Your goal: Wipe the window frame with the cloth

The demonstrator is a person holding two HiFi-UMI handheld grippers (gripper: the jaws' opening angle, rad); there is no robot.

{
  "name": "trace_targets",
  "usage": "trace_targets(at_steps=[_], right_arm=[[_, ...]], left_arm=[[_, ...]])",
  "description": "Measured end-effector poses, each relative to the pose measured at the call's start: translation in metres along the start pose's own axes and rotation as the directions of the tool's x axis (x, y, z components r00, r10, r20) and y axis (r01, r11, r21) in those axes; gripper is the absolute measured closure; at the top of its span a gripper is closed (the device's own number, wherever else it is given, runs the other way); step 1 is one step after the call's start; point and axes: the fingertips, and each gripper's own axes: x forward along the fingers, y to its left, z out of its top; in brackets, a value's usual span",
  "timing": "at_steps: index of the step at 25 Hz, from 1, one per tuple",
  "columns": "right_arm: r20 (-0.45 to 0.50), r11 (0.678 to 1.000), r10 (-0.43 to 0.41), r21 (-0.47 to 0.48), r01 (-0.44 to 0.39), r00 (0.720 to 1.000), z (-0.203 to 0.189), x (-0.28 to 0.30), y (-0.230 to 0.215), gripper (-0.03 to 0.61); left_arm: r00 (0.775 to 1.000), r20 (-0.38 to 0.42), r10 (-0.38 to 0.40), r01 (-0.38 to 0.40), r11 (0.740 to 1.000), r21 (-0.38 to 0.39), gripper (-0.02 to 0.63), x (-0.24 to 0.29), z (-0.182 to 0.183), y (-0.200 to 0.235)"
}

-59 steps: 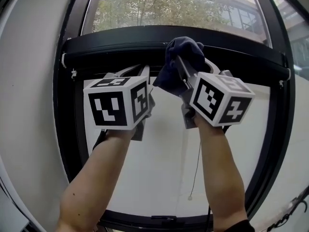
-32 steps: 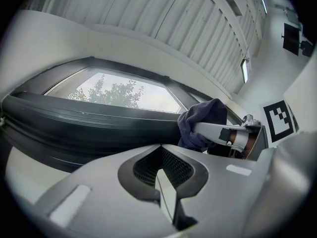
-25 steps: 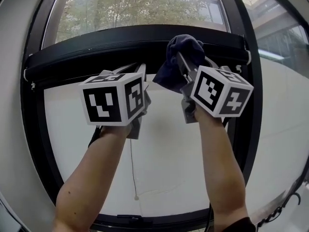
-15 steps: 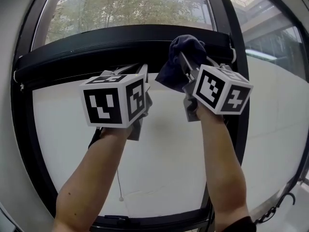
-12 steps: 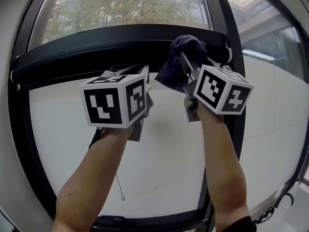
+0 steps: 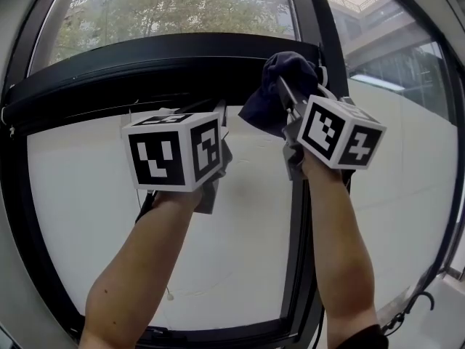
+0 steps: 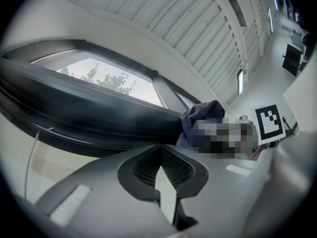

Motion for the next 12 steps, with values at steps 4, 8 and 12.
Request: trace_targets(at_steps=[4,8,12], right_arm=[[-0.002,1.0,-0.011,0.002,0.011,1.0,0.002,-0.009,-0.022,0.476],[-0.001,1.0,-0.028,-0.008,0.028,1.0,0.005,-0.016,-0.041,0.476],[-0.004,0.999,-0.045,-0.002,0.045,0.999,0.003,-0.024,-0.058,0.476]], left_arm=[[1.0,0.005,-0.014,0.014,1.0,0.0,0.62,0.013,-0.001,-0.017],[0.999,0.006,-0.038,0.038,0.999,-0.005,0.62,0.028,-0.005,-0.036],[0.998,0.005,-0.062,0.062,0.998,-0.004,0.62,0.039,-0.009,-0.052]])
